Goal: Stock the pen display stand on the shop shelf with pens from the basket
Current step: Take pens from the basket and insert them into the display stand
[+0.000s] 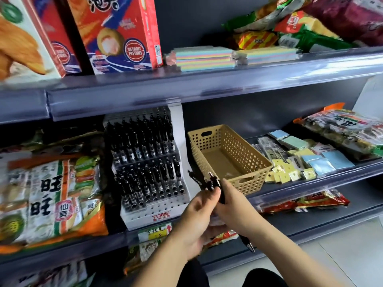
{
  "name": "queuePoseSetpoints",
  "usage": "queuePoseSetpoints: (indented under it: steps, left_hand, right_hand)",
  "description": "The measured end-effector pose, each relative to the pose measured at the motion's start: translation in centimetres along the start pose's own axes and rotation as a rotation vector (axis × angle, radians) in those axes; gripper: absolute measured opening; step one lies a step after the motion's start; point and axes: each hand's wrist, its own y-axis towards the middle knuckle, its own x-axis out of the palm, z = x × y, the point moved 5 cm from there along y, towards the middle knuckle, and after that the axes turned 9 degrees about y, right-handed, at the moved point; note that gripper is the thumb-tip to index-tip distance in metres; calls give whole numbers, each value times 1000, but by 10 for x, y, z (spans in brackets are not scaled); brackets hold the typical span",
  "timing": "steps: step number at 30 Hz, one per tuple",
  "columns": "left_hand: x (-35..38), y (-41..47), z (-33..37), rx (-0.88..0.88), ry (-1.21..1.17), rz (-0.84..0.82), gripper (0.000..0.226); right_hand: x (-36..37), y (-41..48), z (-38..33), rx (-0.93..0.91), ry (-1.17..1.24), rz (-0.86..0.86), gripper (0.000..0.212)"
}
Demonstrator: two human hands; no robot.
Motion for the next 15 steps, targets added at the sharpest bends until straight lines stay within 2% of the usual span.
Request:
queuePoseSetpoints:
  steps: [2,6,8,11,15]
  left_hand:
    - [-12,-7,-4,-8,-100,84,25]
    - [-36,-20,-10,-65,-302,248,30]
    - [-44,-30,-6,-72,-416,249,30]
    - [-61,-40,-5,-34,-434,246,32]
    - [-83,-49,-7,7,-432,252,28]
  right_hand:
    - [19,0,-8,-25,-162,-73,23]
    - [50,-1,-24,-95,-342,-156,20]
    - [59,1,-30,-76,-311,-214,22]
    - [72,2,-37,-71,-220,-262,15]
    - [79,7,-41,6,-50,-115,29]
